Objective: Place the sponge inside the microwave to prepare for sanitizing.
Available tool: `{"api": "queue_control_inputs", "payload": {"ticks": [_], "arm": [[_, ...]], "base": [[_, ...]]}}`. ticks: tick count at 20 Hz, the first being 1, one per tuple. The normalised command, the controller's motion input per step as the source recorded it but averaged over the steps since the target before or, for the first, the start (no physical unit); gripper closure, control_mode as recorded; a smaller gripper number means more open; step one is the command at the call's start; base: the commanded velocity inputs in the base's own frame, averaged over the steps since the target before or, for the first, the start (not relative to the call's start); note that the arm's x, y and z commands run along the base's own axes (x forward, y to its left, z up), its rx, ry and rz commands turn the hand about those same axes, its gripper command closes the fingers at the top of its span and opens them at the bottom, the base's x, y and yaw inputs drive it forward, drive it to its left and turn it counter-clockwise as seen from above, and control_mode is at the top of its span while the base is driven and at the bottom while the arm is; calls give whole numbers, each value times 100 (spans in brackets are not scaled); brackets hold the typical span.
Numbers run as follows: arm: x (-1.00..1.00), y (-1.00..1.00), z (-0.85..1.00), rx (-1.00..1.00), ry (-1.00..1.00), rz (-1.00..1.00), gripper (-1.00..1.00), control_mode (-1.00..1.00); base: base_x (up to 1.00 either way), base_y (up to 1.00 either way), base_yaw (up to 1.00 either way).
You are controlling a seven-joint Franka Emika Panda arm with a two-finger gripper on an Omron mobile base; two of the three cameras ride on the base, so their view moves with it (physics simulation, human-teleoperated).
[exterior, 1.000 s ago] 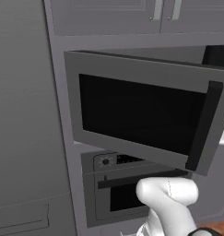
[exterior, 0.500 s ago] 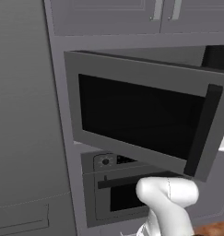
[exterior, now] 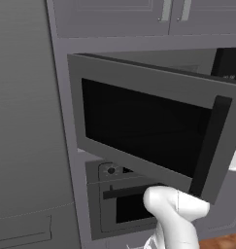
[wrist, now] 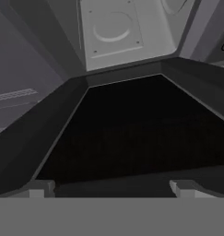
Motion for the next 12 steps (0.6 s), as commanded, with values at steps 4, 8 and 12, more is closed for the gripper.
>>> {"api": "queue_control_inputs", "payload": {"ticks": [4, 8, 12], "arm": [[-48, 31, -7, 4, 0, 6, -100, -100], [-39, 32, -6, 4, 0, 6, -100, -100], [-33, 38, -6, 3, 0, 5, -100, -100]], "base": [[0, 0, 0], [0, 0, 0], [0, 0, 0]]}}
